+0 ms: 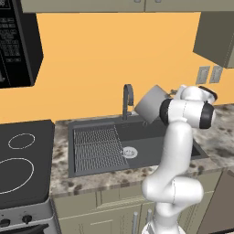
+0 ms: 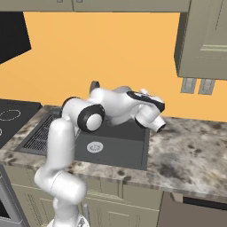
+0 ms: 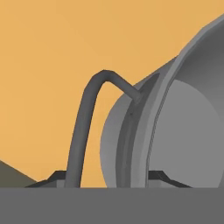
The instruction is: Dump the lemon wedge from the pot into the sink. Then turn on the water and wash the lemon wedge. Then turn off the water and put the lemon wedge back in the pot.
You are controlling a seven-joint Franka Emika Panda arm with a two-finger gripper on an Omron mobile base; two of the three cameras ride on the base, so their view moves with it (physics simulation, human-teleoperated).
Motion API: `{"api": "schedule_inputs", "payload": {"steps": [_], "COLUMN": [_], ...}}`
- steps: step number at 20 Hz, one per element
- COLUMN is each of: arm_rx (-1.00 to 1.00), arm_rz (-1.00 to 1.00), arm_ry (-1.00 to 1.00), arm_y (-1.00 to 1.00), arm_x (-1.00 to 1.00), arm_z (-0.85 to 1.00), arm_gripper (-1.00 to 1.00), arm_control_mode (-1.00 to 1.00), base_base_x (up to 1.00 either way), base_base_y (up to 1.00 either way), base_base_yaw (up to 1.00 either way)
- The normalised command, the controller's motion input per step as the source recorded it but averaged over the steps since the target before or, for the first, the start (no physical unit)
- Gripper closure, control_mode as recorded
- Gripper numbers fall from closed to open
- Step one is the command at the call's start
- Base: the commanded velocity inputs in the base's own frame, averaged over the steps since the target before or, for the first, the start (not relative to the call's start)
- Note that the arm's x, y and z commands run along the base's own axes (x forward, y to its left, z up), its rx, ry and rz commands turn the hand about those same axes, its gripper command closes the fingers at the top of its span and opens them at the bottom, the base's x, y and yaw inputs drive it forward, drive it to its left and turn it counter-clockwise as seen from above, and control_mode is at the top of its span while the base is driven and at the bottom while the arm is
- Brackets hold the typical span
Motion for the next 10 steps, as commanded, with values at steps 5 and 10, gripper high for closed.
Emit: {"api": "schedule_inputs", "payload": {"steps": [5,10], "arm_rx": [0.14,0.21], "arm_rz": [0.07,0.09], "arm_ry": [0.01,0.02], "arm_y": [-0.21,-0.17], "arm_x": [0.0,0.05], "arm_z": [0.0,0.0], "arm_gripper": [1.0,1.0], "arm_control_mode": [-1.0,-1.0], "base_base_x": [0.0,0.0], "base_base_y": [0.0,0.0], "base_base_yaw": [0.0,0.0]}}
